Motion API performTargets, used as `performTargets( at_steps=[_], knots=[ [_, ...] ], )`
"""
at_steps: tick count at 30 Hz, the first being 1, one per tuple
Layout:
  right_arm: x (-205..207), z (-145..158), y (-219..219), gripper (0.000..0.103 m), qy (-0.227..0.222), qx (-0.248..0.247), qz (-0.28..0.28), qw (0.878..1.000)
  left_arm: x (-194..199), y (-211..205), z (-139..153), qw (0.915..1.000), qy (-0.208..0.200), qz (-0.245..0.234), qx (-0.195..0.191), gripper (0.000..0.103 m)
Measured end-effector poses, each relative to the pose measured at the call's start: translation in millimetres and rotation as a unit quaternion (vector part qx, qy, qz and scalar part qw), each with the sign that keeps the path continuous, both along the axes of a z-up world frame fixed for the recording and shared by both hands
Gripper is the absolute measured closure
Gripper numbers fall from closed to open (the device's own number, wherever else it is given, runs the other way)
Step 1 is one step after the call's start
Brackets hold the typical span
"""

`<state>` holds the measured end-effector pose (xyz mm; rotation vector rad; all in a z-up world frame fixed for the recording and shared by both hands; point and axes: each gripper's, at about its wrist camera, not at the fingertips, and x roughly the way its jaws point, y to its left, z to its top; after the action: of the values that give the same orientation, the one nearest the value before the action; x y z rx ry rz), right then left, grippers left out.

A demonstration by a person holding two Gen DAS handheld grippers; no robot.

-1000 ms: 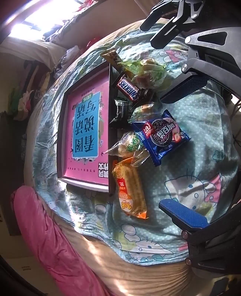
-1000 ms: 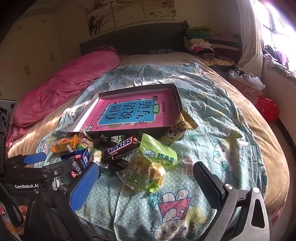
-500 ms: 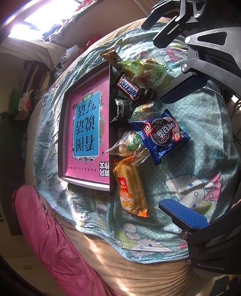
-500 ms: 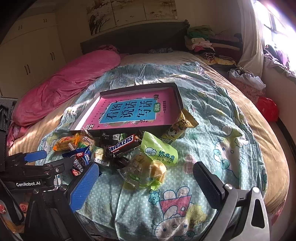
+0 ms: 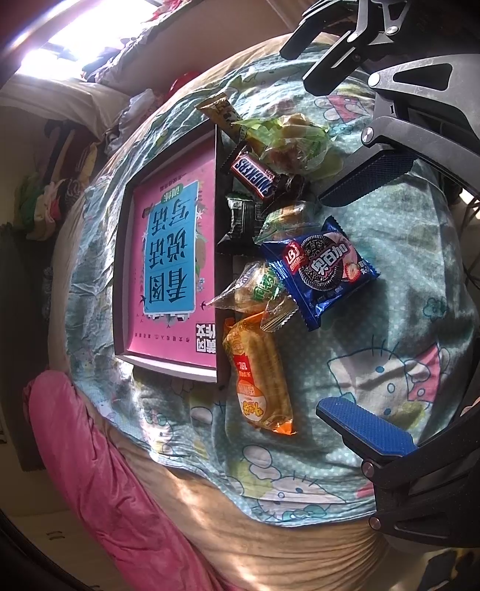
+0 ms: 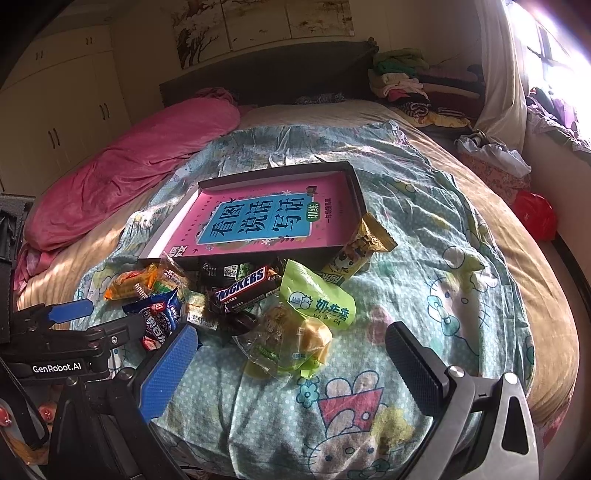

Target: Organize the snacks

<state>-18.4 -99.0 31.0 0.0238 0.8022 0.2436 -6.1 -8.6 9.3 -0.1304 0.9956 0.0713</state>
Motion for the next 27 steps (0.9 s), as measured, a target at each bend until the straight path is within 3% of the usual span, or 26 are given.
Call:
performTargets(
  at_steps=[27],
  knots=[
    [5.5,-1.9,-3.3,0.0,0.006,0.001,-0.006,1.0,2.8,-6.1,-1.3,0.9999,0.0,-0.005,0.01,0.0]
  ],
)
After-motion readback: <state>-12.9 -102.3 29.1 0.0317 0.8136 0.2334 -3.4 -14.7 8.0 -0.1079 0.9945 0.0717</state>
